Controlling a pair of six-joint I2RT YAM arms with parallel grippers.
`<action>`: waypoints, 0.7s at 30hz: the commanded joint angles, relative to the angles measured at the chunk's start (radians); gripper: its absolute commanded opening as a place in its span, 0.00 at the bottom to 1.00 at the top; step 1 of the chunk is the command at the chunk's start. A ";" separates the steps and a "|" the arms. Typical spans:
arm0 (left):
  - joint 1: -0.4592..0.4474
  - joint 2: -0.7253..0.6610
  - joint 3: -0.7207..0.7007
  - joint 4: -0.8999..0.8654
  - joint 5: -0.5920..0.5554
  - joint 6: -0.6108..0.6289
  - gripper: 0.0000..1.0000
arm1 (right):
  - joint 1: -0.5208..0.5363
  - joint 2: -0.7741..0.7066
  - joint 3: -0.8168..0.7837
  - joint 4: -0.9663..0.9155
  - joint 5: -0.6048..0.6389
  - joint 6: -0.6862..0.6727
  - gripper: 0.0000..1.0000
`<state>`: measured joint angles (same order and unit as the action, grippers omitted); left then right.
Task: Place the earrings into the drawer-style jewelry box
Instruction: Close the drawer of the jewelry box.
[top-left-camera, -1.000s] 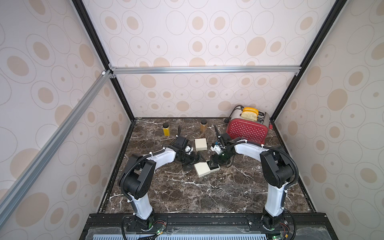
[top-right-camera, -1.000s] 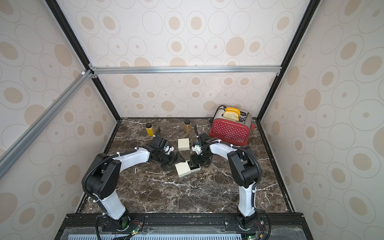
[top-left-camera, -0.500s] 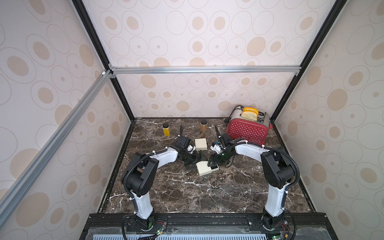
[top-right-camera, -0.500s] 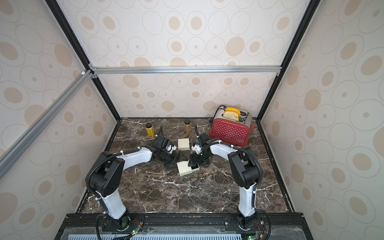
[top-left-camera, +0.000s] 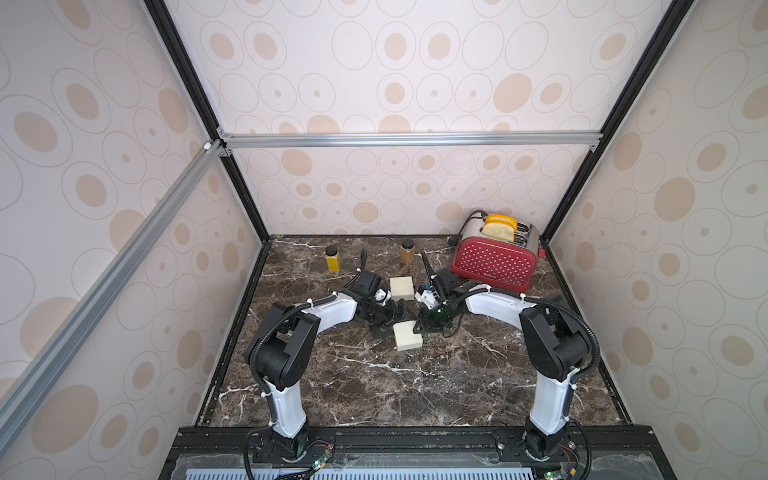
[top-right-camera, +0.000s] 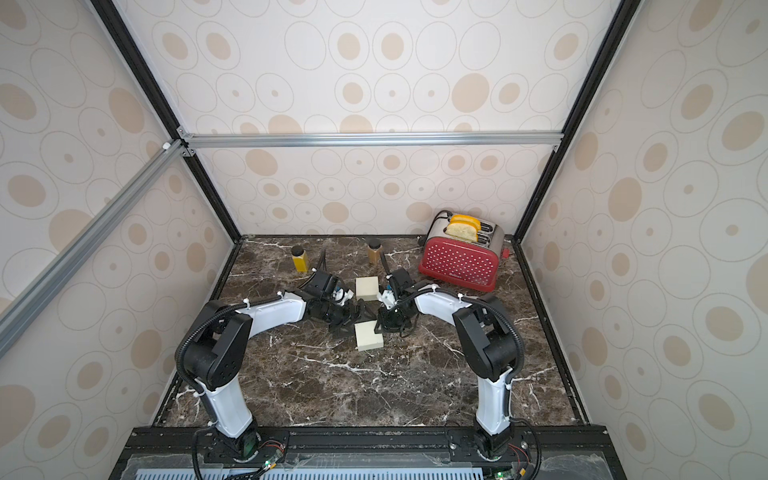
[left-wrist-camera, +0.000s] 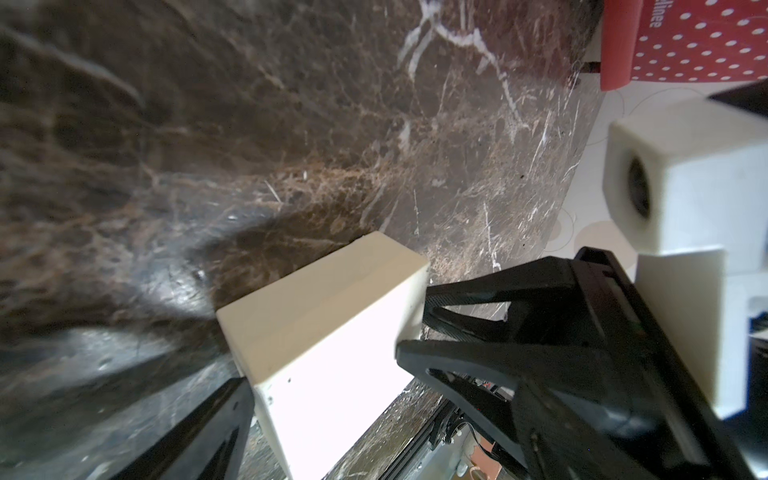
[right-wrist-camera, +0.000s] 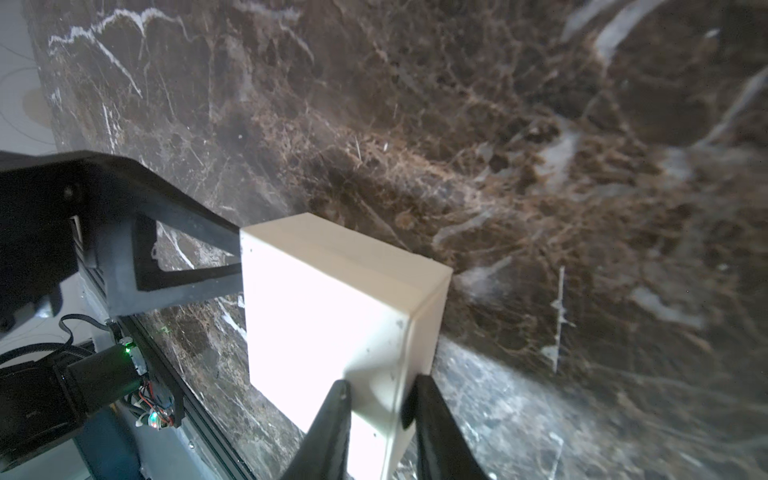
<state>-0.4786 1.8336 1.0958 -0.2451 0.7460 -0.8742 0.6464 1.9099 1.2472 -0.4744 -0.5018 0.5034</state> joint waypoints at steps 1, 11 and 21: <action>-0.007 0.032 0.044 0.024 0.026 0.032 0.99 | 0.026 0.002 -0.037 0.036 0.007 0.028 0.28; 0.072 -0.095 0.086 -0.348 -0.449 0.413 0.99 | -0.034 -0.231 -0.138 0.097 0.329 -0.087 0.78; 0.046 -0.547 -0.305 0.163 -1.307 0.725 0.99 | -0.095 -0.563 -0.565 0.727 0.934 -0.588 0.87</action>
<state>-0.4286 1.3617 0.8986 -0.2611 -0.2169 -0.3622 0.5663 1.3918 0.7052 0.0910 0.2062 0.1112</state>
